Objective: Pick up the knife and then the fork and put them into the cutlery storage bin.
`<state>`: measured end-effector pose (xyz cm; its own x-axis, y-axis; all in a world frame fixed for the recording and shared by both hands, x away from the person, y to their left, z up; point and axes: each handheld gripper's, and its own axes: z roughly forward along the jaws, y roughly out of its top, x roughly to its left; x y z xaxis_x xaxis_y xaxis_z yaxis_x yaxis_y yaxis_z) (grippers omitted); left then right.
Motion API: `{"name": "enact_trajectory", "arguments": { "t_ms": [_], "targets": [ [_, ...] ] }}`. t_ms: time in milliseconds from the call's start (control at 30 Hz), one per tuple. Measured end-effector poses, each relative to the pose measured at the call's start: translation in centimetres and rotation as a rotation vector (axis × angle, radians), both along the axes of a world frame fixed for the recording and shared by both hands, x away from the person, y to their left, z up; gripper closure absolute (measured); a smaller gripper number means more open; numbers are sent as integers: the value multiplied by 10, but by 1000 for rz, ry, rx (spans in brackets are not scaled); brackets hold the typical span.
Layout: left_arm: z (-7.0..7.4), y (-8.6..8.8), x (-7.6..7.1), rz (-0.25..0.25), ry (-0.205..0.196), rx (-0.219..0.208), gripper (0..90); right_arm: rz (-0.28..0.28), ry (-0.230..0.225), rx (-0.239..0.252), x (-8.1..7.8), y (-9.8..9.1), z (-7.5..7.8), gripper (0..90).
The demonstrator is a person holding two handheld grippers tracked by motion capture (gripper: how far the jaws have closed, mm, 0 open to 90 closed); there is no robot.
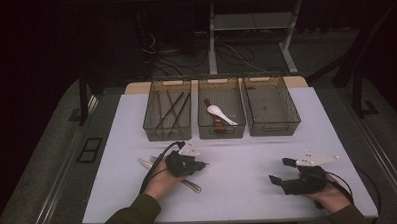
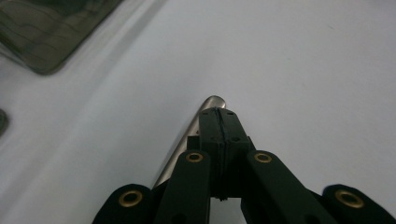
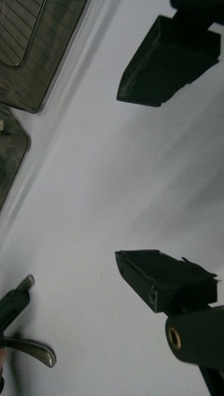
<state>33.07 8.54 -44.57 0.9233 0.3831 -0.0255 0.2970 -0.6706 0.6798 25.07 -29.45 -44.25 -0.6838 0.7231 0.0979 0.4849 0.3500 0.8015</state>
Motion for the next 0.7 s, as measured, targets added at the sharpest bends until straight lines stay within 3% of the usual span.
{"name": "enact_trajectory", "arguments": {
  "t_ms": [367, 533, 600, 700],
  "targets": [
    [-2, -6, 33, 76, -5, -16, 893, 3, 1, 0, 0, 0, 0, 190],
    [-1, -5, 39, 89, -9, -24, 893, 5, 4, 0, 0, 1, -1, 190],
    [4, 1, 38, 87, -14, -47, 874, 7, 1, -1, 0, 1, 0, 190],
    [15, 22, 35, 107, -29, -67, 769, 8, -3, 3, -1, 0, 0, 190]
  ]
}}
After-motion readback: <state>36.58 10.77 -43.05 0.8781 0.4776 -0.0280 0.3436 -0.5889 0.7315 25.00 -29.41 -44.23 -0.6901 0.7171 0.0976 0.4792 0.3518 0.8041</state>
